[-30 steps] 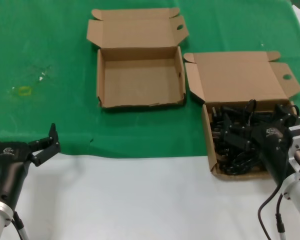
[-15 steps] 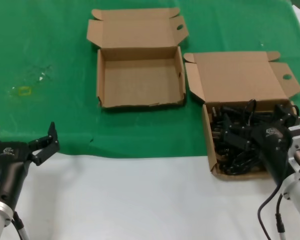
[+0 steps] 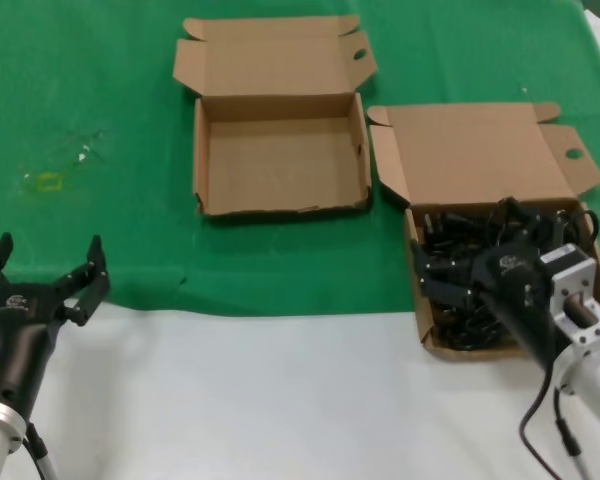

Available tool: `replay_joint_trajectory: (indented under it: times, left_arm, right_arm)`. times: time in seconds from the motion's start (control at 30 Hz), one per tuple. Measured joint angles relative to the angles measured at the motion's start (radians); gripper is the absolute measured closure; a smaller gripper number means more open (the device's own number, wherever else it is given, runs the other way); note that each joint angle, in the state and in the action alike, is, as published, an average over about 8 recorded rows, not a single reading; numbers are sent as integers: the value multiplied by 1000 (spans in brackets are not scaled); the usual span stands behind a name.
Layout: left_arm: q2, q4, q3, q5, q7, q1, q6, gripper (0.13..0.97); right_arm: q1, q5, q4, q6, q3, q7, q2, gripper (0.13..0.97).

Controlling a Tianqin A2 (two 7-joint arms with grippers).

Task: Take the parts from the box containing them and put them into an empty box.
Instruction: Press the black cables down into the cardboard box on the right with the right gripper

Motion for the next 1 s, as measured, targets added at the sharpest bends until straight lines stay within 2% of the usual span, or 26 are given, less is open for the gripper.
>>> replay_joint_trajectory:
  times: [0.17, 0.43, 0.5, 0.73, 1.0]
  left_arm:
    - [0, 0, 0, 0, 0, 0, 0, 373]
    - [0, 0, 0, 0, 0, 0, 0, 592]
    - [0, 0, 0, 0, 0, 0, 0, 616]
    - [0, 0, 0, 0, 0, 0, 0, 784]
    - [0, 0, 0, 0, -1, 0, 0, 890]
  right_arm:
    - [50, -13, 26, -39, -73, 44, 137, 129]
    - [169, -58, 22, -253, -125, 126, 343, 129]
    - [205, -65, 7, -329, -127, 122, 379, 129]
    - [371, -103, -69, -622, -148, 35, 464, 129]
    - [599, -173, -193, -962, -214, -118, 477, 129]
